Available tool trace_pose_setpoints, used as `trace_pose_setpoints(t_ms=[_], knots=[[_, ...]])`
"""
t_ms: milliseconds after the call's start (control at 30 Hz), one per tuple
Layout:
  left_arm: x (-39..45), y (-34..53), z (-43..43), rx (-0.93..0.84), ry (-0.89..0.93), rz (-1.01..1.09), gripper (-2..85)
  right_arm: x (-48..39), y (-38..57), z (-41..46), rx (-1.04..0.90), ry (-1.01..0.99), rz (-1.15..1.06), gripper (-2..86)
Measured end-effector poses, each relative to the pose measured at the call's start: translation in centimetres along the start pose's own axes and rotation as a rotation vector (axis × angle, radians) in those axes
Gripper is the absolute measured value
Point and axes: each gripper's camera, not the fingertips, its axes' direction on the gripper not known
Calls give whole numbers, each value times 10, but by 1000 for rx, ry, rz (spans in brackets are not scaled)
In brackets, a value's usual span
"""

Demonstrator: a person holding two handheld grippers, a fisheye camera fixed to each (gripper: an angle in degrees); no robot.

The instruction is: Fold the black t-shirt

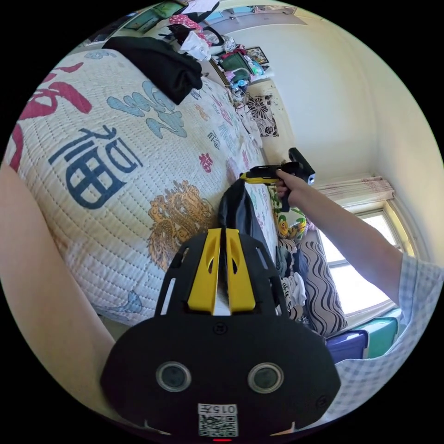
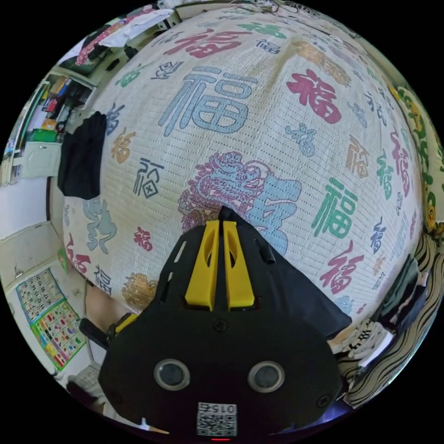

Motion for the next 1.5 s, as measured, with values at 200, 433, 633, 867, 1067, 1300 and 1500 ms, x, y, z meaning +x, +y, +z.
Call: trace_pose_setpoints(t_ms=[200, 433, 633, 867, 1067, 1300, 1500], knots=[[66, 23, 4, -32, 125, 200, 1, 71, 80, -77, 134, -205, -11, -6], [187, 89, 62, -262, 233, 599, -2, 225, 230, -155, 335, -530, 74, -2], [259, 161, 157, -556, 208, 838, -1, 353, 348, -153, 416, -677, 147, 0], [309, 209, 259, -770, 148, 939, 1, 464, 430, -111, 456, -811, 285, 1], [337, 236, 315, -852, 72, 1042, 12, 499, 461, -106, 452, -807, 253, -1], [336, 228, 358, -1060, 112, 935, 49, 523, 507, -110, 476, -704, 337, -2], [347, 147, 312, -753, 74, 886, 31, 486, 542, -144, 527, -601, 123, -5]])
